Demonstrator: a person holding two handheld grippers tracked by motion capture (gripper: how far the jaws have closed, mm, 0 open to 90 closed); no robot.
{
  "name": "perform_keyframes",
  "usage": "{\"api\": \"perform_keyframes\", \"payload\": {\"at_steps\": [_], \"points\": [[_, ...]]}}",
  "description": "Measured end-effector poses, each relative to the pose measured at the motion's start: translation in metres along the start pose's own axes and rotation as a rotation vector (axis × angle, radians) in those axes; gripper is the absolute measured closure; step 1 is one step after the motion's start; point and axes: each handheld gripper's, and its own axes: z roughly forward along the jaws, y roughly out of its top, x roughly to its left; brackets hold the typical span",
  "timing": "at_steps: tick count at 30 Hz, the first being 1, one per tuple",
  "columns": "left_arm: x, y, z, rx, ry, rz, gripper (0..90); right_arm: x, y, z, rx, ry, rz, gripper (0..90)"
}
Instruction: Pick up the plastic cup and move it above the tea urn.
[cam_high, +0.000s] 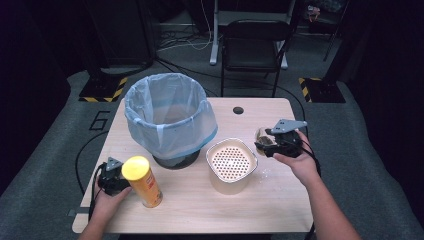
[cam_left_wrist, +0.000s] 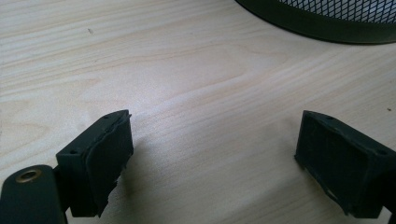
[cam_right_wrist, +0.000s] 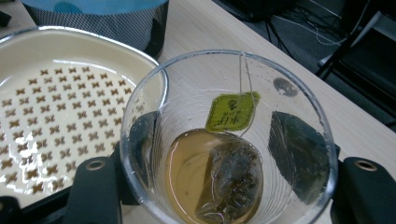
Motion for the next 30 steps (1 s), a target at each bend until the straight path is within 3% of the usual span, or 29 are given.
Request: {"api": "perform_keyframes", "payload": {"at_steps": [7, 14, 19, 30], "points": [[0.0, 0.0, 0.0, 0.001, 0.001, 0.001, 10.8, -0.007, 0.018, 0.017, -0.046, 0.046, -0.057, 34.7], [0.0, 0.0, 0.0, 0.001, 0.0, 0.001, 10.8, -0.011, 0.03, 0.031, -0.036, 0.104, -0.089, 34.6], [0.0, 0.0, 0.0, 0.0, 0.001, 0.002, 10.8, -0.013, 0.039, 0.038, -0.035, 0.115, -0.119, 34.7], [0.0, 0.0, 0.0, 0.002, -0.001, -0.002, 10.9, -0.017, 0.056, 0.043, -0.087, 0.099, -0.175, 34.5]]}}
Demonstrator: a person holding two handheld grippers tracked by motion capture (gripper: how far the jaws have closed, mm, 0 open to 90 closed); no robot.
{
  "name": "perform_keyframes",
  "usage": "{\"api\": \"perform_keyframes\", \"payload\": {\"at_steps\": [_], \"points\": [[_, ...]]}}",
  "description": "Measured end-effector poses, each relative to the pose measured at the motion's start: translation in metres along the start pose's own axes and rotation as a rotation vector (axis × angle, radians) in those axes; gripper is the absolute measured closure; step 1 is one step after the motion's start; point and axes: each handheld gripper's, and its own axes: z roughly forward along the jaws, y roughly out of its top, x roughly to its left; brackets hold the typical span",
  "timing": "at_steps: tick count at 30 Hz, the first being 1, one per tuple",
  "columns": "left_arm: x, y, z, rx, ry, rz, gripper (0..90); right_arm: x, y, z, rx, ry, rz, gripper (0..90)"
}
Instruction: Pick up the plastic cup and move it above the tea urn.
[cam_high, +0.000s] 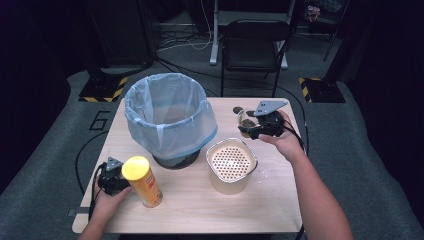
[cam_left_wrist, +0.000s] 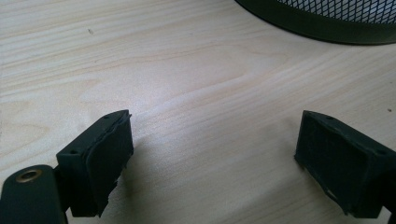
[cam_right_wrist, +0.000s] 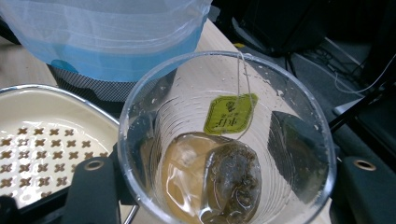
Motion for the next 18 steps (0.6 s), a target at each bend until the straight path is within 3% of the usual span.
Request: {"api": "perform_keyframes", "payload": {"at_steps": [7, 18], "points": [[0.0, 0.0, 0.0, 0.0, 0.001, 0.003, 10.9, 0.008, 0.003, 0.002, 0.012, -0.027, -0.084, 34.4], [0.0, 0.0, 0.0, 0.001, 0.001, 0.005, 10.9, 0.018, 0.007, 0.003, -0.01, -0.053, -0.146, 34.3]]}}
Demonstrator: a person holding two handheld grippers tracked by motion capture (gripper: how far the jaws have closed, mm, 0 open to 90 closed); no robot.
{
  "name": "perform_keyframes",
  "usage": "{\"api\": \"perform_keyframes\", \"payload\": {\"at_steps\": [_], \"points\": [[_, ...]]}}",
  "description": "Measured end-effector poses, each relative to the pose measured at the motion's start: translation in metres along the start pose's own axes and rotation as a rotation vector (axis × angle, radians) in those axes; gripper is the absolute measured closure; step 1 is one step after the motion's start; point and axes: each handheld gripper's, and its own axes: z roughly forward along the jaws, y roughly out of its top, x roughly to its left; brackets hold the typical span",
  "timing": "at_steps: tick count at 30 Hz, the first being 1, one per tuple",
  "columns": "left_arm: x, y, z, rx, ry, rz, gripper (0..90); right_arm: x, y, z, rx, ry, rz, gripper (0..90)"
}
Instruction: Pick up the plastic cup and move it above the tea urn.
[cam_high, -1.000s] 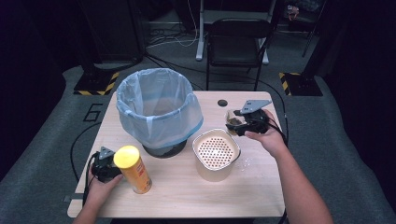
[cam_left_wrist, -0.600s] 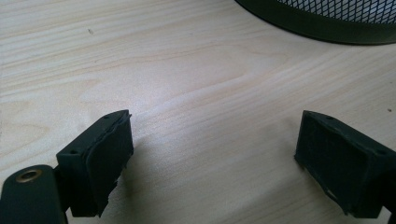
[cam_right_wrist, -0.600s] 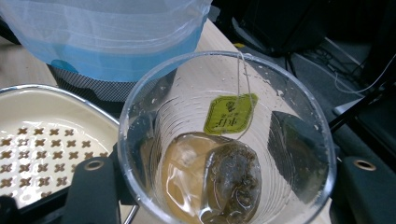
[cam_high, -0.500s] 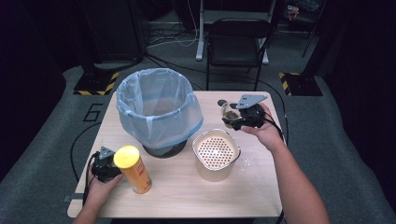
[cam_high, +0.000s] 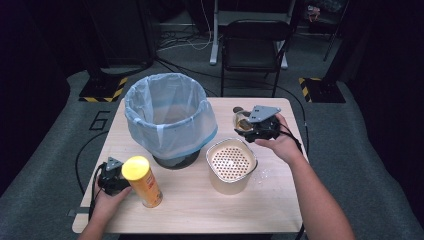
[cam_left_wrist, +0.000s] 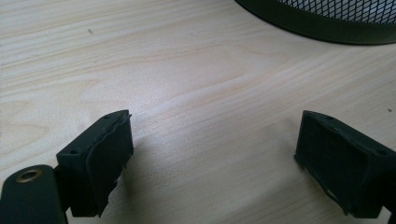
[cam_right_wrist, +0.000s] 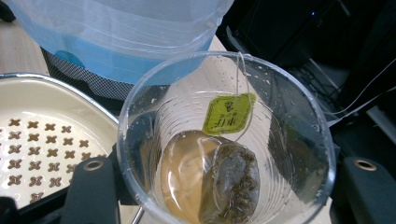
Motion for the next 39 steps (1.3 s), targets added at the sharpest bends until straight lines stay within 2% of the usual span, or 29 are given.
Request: {"api": "perform_keyframes", "payload": {"at_steps": [3, 7, 8, 9, 10, 14, 18, 23, 25, 26, 29, 34, 35, 36, 37, 38, 39], "points": [[0.0, 0.0, 0.0, 0.0, -0.003, -0.004, 10.9, 0.005, 0.003, -0.002, 0.0, -0.013, -0.039, 34.4], [0.0, 0.0, 0.0, 0.0, -0.001, -0.003, 10.9, 0.014, 0.008, -0.006, 0.009, -0.058, -0.121, 35.0], [0.0, 0.0, 0.0, 0.0, -0.003, -0.006, 10.9, 0.017, 0.009, -0.006, 0.018, -0.077, -0.151, 35.2], [0.0, 0.0, 0.0, 0.0, -0.003, -0.003, 10.9, 0.024, 0.01, -0.006, 0.029, -0.115, -0.21, 35.8], [0.0, 0.0, 0.0, 0.0, 0.0, 0.0, 10.9, 0.024, 0.01, -0.006, 0.029, -0.115, -0.21, 35.8], [0.0, 0.0, 0.0, 0.0, 0.0, 0.0, 10.9, 0.035, 0.011, -0.006, 0.06, -0.172, -0.316, 36.3], [0.0, 0.0, 0.0, 0.0, -0.003, -0.004, 10.9, 0.042, 0.012, -0.007, 0.061, -0.192, -0.372, 36.5], [0.0, 0.0, 0.0, -0.001, -0.003, -0.006, 10.9, 0.047, 0.014, -0.006, 0.065, -0.192, -0.395, 36.6], [0.0, 0.0, 0.0, 0.0, -0.001, -0.003, 10.9, 0.051, 0.015, -0.005, 0.067, -0.202, -0.438, 36.7], [0.0, 0.0, 0.0, -0.001, -0.003, -0.007, 10.9, 0.051, 0.015, -0.005, 0.067, -0.202, -0.438, 36.7], [0.0, 0.0, 0.0, 0.0, 0.0, -0.002, 10.9, 0.057, 0.015, -0.004, 0.085, -0.221, -0.484, 37.0], [0.0, 0.0, 0.0, -0.001, -0.003, -0.006, 10.9, 0.069, 0.013, 0.001, 0.149, -0.276, -0.633, 37.6], [0.0, 0.0, 0.0, 0.0, 0.0, 0.0, 10.9, 0.073, 0.012, 0.002, 0.173, -0.301, -0.684, 37.7], [0.0, 0.0, 0.0, 0.0, 0.0, -0.001, 10.9, 0.077, 0.011, 0.004, 0.198, -0.32, -0.76, 37.7], [0.0, 0.0, 0.0, -0.001, -0.004, -0.008, 10.9, 0.086, 0.01, 0.008, 0.245, -0.36, -0.873, 37.8], [0.0, 0.0, 0.0, 0.0, -0.003, -0.005, 10.9, 0.086, 0.01, 0.008, 0.245, -0.36, -0.873, 37.8], [0.0, 0.0, 0.0, 0.0, -0.003, -0.003, 10.9, 0.089, 0.009, 0.009, 0.267, -0.377, -0.919, 37.8]]}}
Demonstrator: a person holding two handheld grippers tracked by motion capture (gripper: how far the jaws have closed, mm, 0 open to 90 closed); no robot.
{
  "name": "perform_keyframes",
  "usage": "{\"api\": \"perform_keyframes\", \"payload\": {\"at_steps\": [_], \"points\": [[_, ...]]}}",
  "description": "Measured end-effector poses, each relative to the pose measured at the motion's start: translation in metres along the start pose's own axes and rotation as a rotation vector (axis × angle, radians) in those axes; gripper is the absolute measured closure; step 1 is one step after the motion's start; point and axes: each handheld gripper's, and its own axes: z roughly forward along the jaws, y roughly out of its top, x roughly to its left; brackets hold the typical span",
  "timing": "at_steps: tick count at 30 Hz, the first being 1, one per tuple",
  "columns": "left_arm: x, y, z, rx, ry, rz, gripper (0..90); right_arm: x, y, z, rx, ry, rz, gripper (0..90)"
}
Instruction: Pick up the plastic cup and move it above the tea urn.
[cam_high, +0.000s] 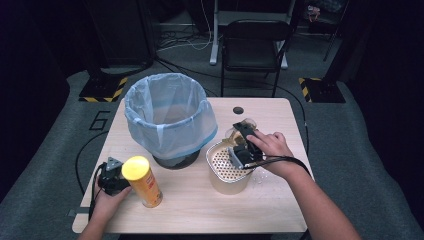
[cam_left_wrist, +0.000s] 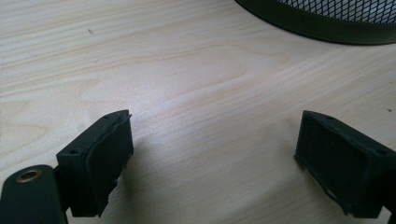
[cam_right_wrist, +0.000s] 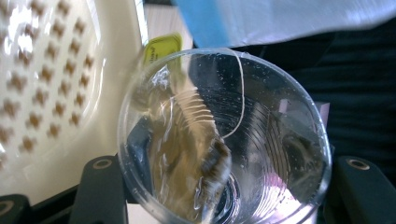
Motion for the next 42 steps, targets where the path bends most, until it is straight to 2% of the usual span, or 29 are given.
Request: {"api": "perform_keyframes", "payload": {"at_steps": [4, 6, 7, 9, 10, 13, 14, 16, 17, 19, 20, 21, 24, 25, 27, 35, 42], "points": [[0.0, 0.0, 0.0, -0.001, -0.001, -0.004, 10.9, 0.01, 0.012, -0.002, 0.037, -0.063, -0.191, 38.1], [0.0, 0.0, 0.0, 0.0, 0.0, -0.001, 10.9, 0.015, 0.016, -0.003, 0.052, -0.093, -0.245, 38.2], [0.0, 0.0, 0.0, 0.0, 0.002, 0.002, 10.9, 0.013, 0.019, -0.003, 0.058, -0.106, -0.387, 38.2], [0.0, 0.0, 0.0, 0.0, 0.0, -0.001, 10.9, 0.017, 0.021, -0.004, 0.07, -0.13, -0.435, 38.2], [0.0, 0.0, 0.0, -0.001, -0.001, -0.004, 10.9, 0.017, 0.021, -0.005, 0.079, -0.139, -0.482, 38.2], [0.0, 0.0, 0.0, 0.0, 0.0, -0.001, 10.9, 0.023, 0.021, -0.006, 0.091, -0.179, -0.542, 38.0], [0.0, 0.0, 0.0, 0.0, 0.002, 0.002, 10.9, 0.027, 0.02, -0.006, 0.108, -0.157, -0.578, 38.0], [0.0, 0.0, 0.0, 0.0, 0.002, 0.0, 10.9, 0.04, 0.019, -0.005, 0.061, -0.247, -0.489, 37.8], [0.0, 0.0, 0.0, 0.0, 0.002, 0.002, 10.9, 0.042, 0.019, -0.008, 0.097, -0.252, -0.52, 37.7], [0.0, 0.0, 0.0, 0.0, 0.0, -0.001, 10.9, 0.045, 0.019, -0.01, 0.107, -0.299, -0.535, 37.6], [0.0, 0.0, 0.0, 0.0, 0.002, 0.001, 10.9, 0.044, 0.018, -0.011, 0.105, -0.319, -0.588, 37.5], [0.0, 0.0, 0.0, 0.0, 0.0, -0.001, 10.9, 0.042, 0.019, -0.014, 0.132, -0.32, -0.621, 37.5], [0.0, 0.0, 0.0, 0.0, -0.001, -0.003, 10.9, 0.043, 0.017, -0.015, 0.138, -0.337, -0.608, 37.3], [0.0, 0.0, 0.0, 0.0, 0.002, 0.0, 10.9, 0.043, 0.017, -0.015, 0.15, -0.351, -0.616, 37.3], [0.0, 0.0, 0.0, 0.0, 0.002, 0.002, 10.9, 0.04, 0.017, -0.016, 0.161, -0.328, -0.656, 37.3], [0.0, 0.0, 0.0, 0.001, 0.002, 0.003, 10.9, 0.041, 0.019, -0.016, 0.141, -0.336, -0.62, 37.1], [0.0, 0.0, 0.0, 0.0, 0.003, 0.004, 10.9, 0.041, 0.021, -0.017, 0.124, -0.341, -0.621, 37.0]]}}
